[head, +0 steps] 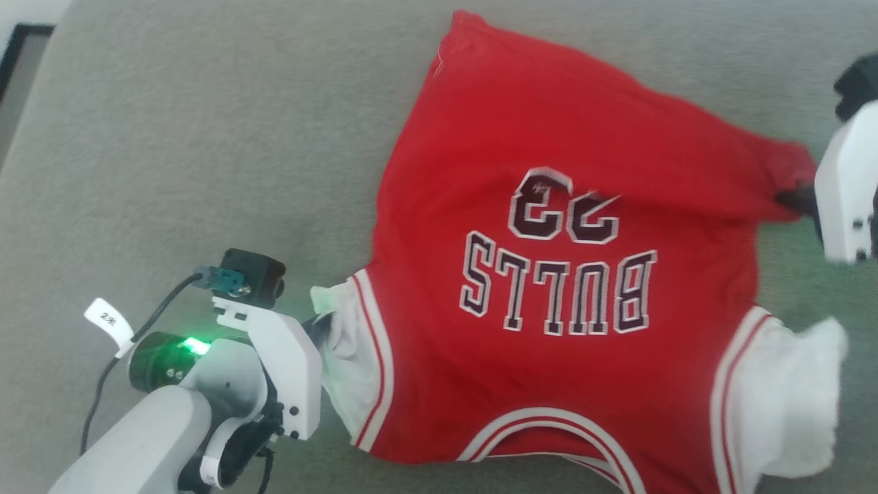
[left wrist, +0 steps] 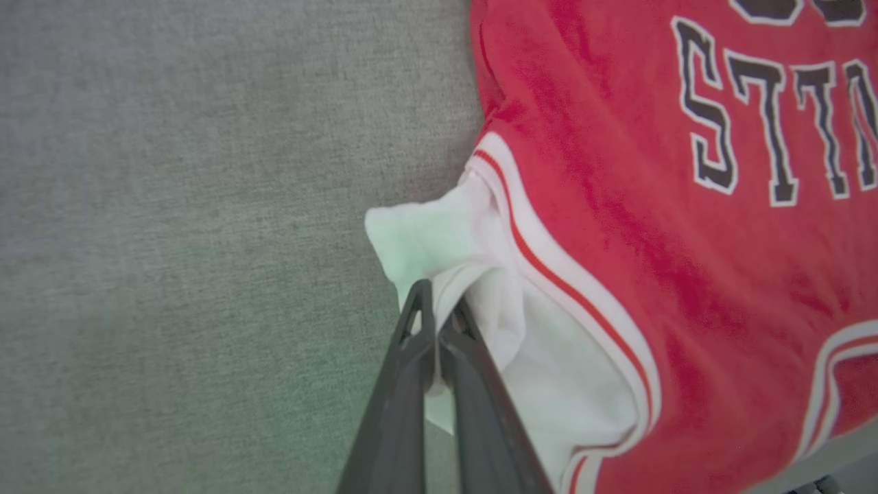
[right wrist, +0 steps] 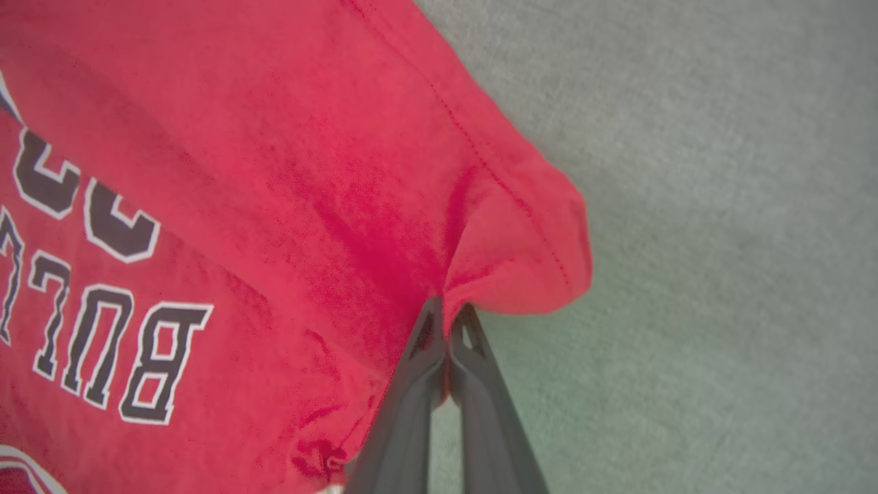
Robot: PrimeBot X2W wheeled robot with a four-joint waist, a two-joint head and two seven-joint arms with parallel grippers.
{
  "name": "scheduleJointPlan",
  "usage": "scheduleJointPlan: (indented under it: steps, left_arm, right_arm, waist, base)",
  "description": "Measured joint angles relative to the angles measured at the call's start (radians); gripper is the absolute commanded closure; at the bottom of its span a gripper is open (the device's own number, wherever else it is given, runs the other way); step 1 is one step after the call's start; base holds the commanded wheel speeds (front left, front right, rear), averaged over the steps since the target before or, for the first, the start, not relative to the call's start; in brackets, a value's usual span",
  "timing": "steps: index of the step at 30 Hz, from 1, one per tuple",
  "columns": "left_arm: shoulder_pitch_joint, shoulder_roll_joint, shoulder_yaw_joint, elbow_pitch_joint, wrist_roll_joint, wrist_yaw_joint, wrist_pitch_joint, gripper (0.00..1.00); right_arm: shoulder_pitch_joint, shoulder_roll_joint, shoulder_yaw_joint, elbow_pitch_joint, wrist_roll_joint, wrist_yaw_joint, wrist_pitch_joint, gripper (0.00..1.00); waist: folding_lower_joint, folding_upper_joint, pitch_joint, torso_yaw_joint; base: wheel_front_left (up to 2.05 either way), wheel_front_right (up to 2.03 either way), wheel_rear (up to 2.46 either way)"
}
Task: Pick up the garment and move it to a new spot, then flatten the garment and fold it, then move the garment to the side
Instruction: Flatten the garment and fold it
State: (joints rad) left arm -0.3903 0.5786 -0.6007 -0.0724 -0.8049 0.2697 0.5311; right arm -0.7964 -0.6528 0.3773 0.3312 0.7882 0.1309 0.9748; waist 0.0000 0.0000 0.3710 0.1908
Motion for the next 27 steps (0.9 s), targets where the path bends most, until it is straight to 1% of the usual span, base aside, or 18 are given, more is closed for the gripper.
scheduleJointPlan:
  steps: [5, 8, 10, 14, 18, 21, 23, 25, 26, 27]
  left_arm:
    - [0.017, 0.022, 0.009, -0.023, 0.0, 0.019, 0.013, 1.0]
    - [0.019, 0.033, 0.013, -0.035, -0.001, 0.026, 0.019, 1.0]
    - [0.019, 0.036, 0.014, -0.039, -0.001, 0.028, 0.022, 1.0]
    - [0.019, 0.036, 0.012, -0.047, -0.002, 0.03, 0.024, 1.0]
    - [0.019, 0.031, 0.01, -0.042, -0.004, 0.03, 0.023, 1.0]
    - [0.018, 0.024, 0.009, -0.033, -0.005, 0.025, 0.021, 1.0]
    - [0.016, 0.021, 0.007, -0.025, -0.008, 0.022, 0.021, 1.0]
    - [0.012, 0.017, 0.005, -0.014, -0.011, 0.016, 0.017, 1.0]
    - [0.011, 0.015, 0.005, -0.01, -0.011, 0.013, 0.016, 1.0]
    - [0.011, 0.015, 0.004, -0.005, -0.011, 0.01, 0.014, 1.0]
  right_arm:
    - [0.173, -0.031, -0.061, -0.172, 0.064, 0.0, 0.002, 1.0]
    - [0.288, -0.039, -0.134, -0.258, 0.075, 0.0, -0.011, 1.0]
    - [0.377, -0.03, -0.196, -0.313, 0.08, 0.0, -0.014, 1.0]
    - [0.563, 0.028, -0.321, -0.401, 0.056, 0.0, -0.011, 1.0]
    - [0.698, 0.128, -0.407, -0.442, 0.005, 0.0, -0.02, 1.0]
    - [0.722, 0.179, -0.432, -0.433, -0.046, 0.0, -0.056, 1.0]
    - [0.722, 0.2, -0.434, -0.411, -0.073, 0.0, -0.076, 1.0]
    - [0.709, 0.22, -0.433, -0.366, -0.104, 0.001, -0.108, 1.0]
    - [0.705, 0.218, -0.426, -0.361, -0.106, 0.001, -0.11, 0.52]
    - [0.703, 0.22, -0.428, -0.358, -0.107, 0.001, -0.117, 0.0]
  waist:
    - [0.0, 0.0, -0.024, -0.063]
    - [0.0, 0.0, -0.035, -0.094]
    - [0.0, 0.0, -0.04, -0.107]
    - [0.0, 0.0, -0.041, -0.118]
    - [0.0, 0.0, -0.032, -0.117]
    - [0.0, 0.0, -0.026, -0.115]
    - [0.0, 0.0, -0.025, -0.113]
    - [0.0, 0.0, -0.026, -0.111]
    - [0.0, 0.0, -0.028, -0.109]
    - [0.0001, 0.0, -0.03, -0.108]
  base:
    - [0.0, 0.0, 0.0]
    - [0.0, 0.0, 0.0]
    - [0.0, 0.0, 0.0]
    - [0.0, 0.0, 0.0]
    - [0.0, 0.0, 0.0]
    - [0.0, 0.0, 0.0]
    - [0.0, 0.0, 0.0]
    - [0.0, 0.0, 0.0]
    - [0.0, 0.0, 0.0]
    - [0.0, 0.0, 0.0]
